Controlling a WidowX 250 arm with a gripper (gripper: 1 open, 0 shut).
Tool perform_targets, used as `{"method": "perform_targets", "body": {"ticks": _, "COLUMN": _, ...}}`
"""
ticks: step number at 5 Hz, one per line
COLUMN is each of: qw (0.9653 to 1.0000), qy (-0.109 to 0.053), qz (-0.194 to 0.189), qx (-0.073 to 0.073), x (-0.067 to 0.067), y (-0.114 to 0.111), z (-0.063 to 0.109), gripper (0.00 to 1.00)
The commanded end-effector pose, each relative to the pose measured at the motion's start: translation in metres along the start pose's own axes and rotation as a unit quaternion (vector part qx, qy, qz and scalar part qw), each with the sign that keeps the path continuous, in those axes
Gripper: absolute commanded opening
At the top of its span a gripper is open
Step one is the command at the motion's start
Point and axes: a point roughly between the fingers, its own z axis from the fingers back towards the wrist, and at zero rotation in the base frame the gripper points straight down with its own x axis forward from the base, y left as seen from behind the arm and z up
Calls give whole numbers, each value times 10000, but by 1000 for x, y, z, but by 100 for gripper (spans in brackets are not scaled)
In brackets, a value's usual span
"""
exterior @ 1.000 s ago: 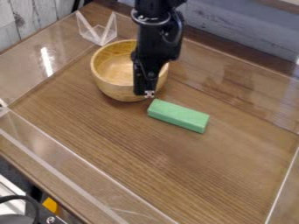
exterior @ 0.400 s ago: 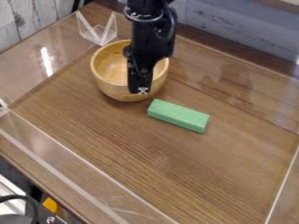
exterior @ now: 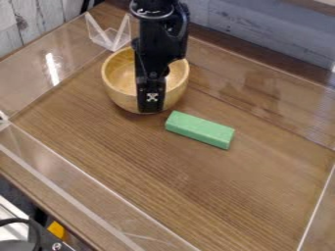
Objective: Put the green block in the brown bowl
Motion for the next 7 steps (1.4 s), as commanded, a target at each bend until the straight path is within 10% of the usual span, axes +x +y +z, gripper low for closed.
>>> {"method": "perform_targets", "body": {"ticks": 1, "qw": 9991, "qy": -250, "qz": -189, "qx": 287, "x": 5, "y": 7, "z": 15, "gripper": 100}}
{"method": "perform_targets", "body": {"ticks": 4, "qw": 9960, "qy": -349, "qz": -819, "qx": 116, "x": 14, "y": -2, "z": 2, "gripper": 100}}
{"method": "perform_targets", "body": {"ticks": 7, "qw": 9838, "qy": -440, "qz": -1735, "qx": -10, "x": 28, "y": -15, "z": -10, "gripper": 100}}
